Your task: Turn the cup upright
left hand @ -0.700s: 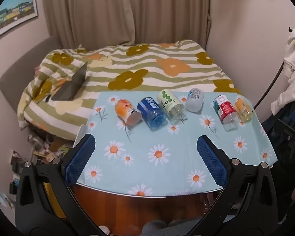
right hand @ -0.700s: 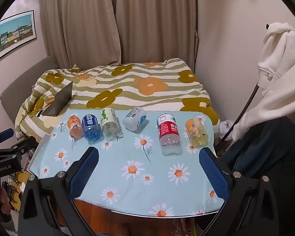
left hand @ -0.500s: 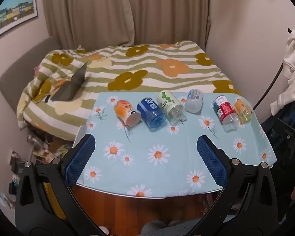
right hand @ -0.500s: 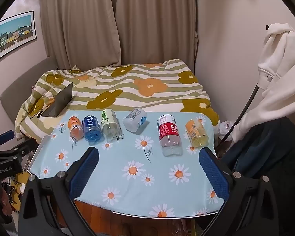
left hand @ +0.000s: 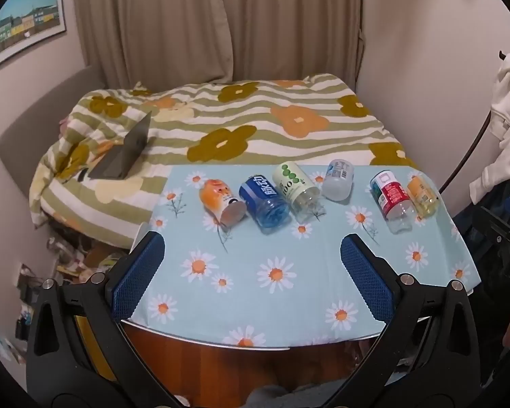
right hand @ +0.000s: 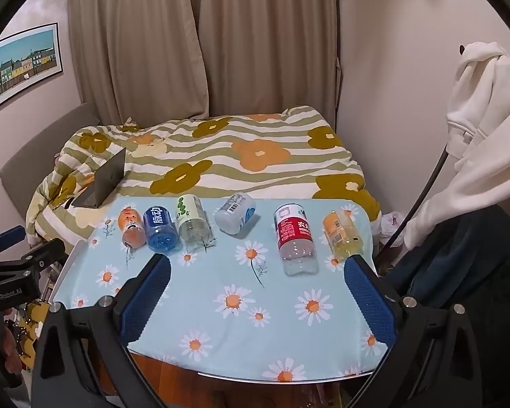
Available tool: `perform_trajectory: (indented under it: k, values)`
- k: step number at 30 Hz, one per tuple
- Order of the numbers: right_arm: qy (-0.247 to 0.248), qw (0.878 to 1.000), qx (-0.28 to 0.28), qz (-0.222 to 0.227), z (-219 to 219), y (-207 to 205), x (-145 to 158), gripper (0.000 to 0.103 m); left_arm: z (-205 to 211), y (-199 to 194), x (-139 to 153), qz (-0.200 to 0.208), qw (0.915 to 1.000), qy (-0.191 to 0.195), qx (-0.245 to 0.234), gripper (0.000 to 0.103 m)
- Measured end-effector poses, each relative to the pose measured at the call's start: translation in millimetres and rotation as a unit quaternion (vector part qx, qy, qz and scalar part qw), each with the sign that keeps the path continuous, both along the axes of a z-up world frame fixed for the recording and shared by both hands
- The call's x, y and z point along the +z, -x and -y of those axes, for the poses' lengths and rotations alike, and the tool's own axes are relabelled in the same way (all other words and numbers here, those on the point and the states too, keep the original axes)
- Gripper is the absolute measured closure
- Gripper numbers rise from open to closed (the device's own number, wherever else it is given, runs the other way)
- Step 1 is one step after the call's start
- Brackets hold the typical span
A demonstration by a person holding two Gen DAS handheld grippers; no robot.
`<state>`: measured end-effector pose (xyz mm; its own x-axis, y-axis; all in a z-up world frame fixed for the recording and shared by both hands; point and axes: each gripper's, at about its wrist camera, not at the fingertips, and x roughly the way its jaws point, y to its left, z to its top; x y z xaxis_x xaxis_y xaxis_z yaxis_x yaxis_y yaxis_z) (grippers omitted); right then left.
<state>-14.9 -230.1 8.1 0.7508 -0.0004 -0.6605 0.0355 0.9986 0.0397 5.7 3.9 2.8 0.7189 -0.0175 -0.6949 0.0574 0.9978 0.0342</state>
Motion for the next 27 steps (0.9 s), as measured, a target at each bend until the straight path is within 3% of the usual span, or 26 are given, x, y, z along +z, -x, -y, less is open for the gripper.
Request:
perform_trajectory:
  k: [27]
  values:
    - [-0.001, 1.000, 0.001, 0.002, -7.1, -2.2, -1.0, 0.001, -0.9, -1.4, 0.0, -0.001, 1.0000, 0.001, -0.001, 0.000]
